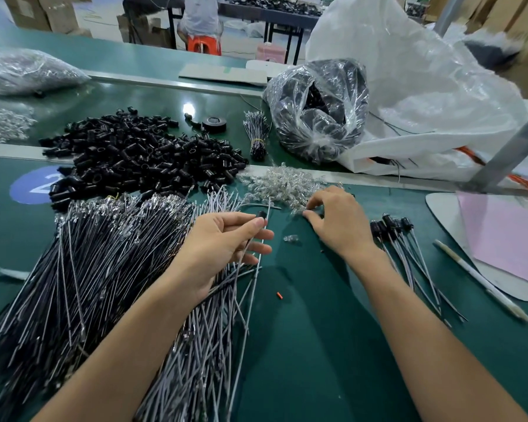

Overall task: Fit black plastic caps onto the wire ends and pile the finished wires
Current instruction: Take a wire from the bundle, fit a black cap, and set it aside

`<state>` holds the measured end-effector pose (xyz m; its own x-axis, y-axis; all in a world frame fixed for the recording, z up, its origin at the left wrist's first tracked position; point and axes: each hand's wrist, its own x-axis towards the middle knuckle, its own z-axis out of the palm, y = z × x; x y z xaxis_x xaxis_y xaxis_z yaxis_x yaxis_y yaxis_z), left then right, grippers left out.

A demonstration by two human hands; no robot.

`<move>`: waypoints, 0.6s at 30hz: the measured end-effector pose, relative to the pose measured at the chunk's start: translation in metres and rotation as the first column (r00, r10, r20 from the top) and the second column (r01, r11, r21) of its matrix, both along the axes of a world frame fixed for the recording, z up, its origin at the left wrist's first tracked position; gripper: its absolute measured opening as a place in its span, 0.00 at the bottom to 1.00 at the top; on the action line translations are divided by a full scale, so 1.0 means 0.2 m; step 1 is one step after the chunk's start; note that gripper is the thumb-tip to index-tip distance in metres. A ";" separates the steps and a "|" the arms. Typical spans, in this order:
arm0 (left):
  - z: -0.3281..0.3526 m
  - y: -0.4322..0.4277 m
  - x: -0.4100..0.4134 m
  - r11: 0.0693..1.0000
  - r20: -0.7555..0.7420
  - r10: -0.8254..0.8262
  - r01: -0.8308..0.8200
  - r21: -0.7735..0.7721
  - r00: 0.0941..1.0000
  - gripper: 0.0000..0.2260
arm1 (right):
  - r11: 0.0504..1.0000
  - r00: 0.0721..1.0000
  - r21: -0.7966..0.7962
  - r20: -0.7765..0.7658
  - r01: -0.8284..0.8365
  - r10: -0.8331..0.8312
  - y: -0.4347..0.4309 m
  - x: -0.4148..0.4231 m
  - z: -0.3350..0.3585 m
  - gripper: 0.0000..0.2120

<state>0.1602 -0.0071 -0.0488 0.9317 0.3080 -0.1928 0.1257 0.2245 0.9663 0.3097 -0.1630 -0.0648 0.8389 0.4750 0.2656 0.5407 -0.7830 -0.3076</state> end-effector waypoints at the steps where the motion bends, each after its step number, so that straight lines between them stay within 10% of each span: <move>1: 0.00 0.00 0.00 1.000 0.000 -0.003 0.003 0.004 1.000 0.06 | 1.000 1.000 0.030 0.013 -0.001 0.000 0.00 -0.01 0.00 0.07; 8: -0.01 -0.01 0.01 0.999 0.045 -0.014 0.012 0.034 0.999 0.03 | 0.858 0.978 0.504 -0.111 -0.100 0.179 -0.02 -0.19 0.09 0.06; 18: -0.03 -0.02 0.01 0.993 0.083 -0.055 0.046 0.109 0.995 0.06 | 0.757 0.927 0.622 -0.130 -0.201 0.353 -0.02 -0.31 0.12 0.10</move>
